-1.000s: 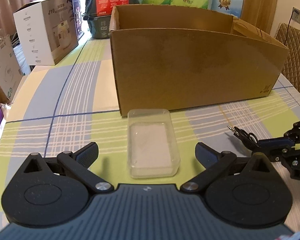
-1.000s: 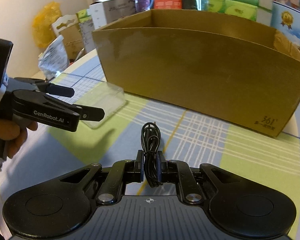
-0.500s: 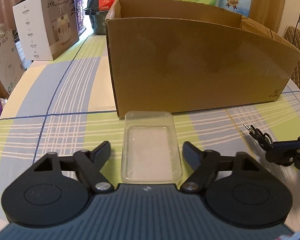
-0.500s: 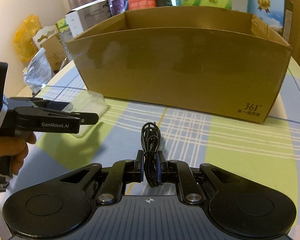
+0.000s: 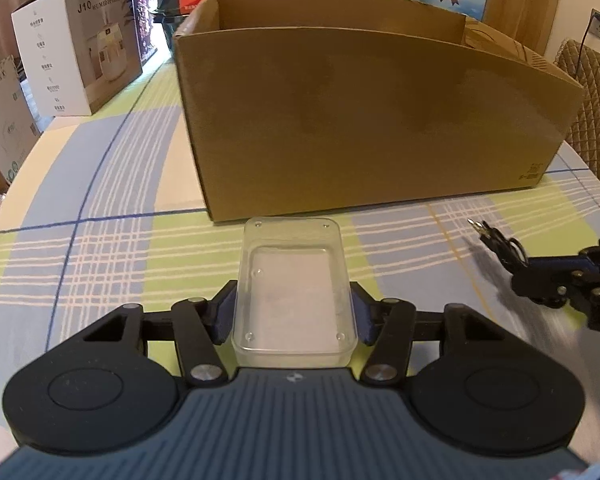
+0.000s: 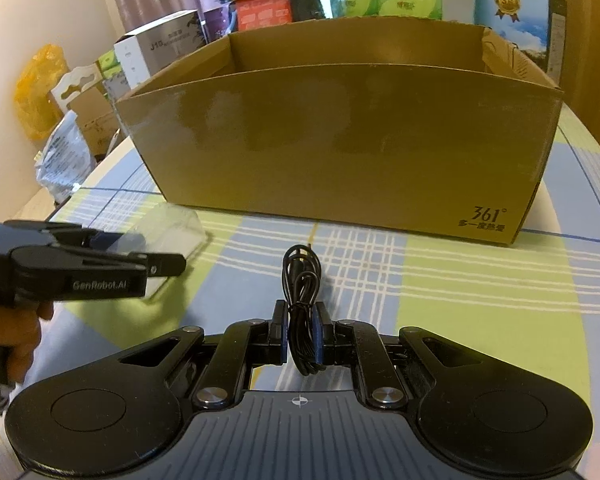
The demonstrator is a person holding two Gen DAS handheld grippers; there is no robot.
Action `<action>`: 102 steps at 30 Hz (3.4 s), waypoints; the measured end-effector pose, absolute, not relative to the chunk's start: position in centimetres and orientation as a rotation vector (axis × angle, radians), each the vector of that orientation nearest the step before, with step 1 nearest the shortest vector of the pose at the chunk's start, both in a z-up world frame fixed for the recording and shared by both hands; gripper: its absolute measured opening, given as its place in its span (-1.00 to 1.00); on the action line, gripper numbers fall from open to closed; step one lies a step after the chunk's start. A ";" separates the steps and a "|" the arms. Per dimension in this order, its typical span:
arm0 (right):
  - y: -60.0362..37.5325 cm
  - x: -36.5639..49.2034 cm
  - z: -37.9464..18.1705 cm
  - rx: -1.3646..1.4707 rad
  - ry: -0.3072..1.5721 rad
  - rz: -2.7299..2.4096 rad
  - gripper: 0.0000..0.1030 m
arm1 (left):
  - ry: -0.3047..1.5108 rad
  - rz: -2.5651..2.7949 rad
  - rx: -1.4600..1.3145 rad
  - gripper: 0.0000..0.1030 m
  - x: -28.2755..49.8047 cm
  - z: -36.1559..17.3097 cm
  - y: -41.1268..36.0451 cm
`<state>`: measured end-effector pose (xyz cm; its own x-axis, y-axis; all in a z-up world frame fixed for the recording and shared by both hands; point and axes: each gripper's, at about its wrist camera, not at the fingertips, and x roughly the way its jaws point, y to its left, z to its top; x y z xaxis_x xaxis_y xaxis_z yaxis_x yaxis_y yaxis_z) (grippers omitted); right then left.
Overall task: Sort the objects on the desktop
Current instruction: 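Grasp the black cable with the right tool while the left tool grasps the clear container, then lift the cable and clear container toward the cardboard box with both tools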
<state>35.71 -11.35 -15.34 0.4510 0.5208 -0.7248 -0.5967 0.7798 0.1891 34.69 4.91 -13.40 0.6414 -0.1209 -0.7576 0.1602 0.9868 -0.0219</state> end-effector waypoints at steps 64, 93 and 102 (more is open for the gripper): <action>-18.9 26.7 -4.4 0.017 0.703 0.558 -0.83 | 0.725 -0.180 -0.027 0.01 21.2 -0.9 -1.5; -18.8 33.6 1.0 -0.071 0.651 0.591 -0.83 | 0.684 -0.143 0.034 0.01 28.5 4.0 1.8; -17.2 36.4 2.7 -0.065 0.668 0.633 -0.83 | 0.713 -0.178 -0.027 0.01 31.7 5.1 1.9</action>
